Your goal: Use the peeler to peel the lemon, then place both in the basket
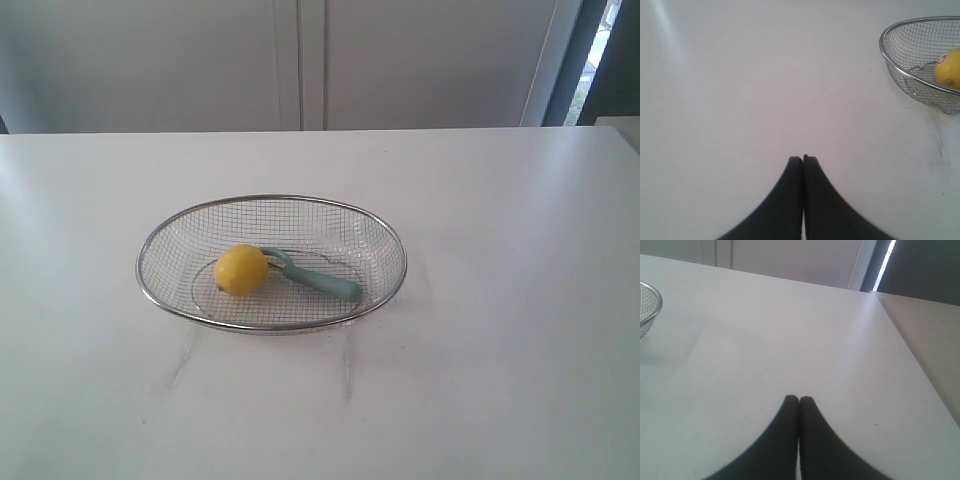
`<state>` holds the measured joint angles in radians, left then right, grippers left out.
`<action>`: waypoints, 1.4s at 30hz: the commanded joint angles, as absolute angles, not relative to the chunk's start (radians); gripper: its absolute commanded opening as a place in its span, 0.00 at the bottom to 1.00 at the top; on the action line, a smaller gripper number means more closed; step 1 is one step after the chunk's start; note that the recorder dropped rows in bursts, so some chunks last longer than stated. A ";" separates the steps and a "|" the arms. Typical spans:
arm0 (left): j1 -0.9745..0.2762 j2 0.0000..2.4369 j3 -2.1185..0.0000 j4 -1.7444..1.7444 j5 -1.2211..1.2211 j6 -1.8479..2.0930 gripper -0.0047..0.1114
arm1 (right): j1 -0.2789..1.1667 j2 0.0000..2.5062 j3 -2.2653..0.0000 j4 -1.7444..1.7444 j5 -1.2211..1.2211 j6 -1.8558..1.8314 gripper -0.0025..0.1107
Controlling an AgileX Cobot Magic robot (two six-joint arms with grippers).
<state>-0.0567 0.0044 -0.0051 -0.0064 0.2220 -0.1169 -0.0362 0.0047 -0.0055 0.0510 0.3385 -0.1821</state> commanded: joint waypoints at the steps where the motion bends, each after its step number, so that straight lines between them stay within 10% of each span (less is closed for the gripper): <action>1: -0.063 0.000 0.000 -0.017 0.216 -0.124 0.04 | -0.041 0.000 0.000 0.051 0.337 -0.177 0.02; 42: -0.063 0.000 0.000 -0.017 0.212 -0.124 0.04 | -0.111 0.000 0.000 0.049 0.327 0.013 0.02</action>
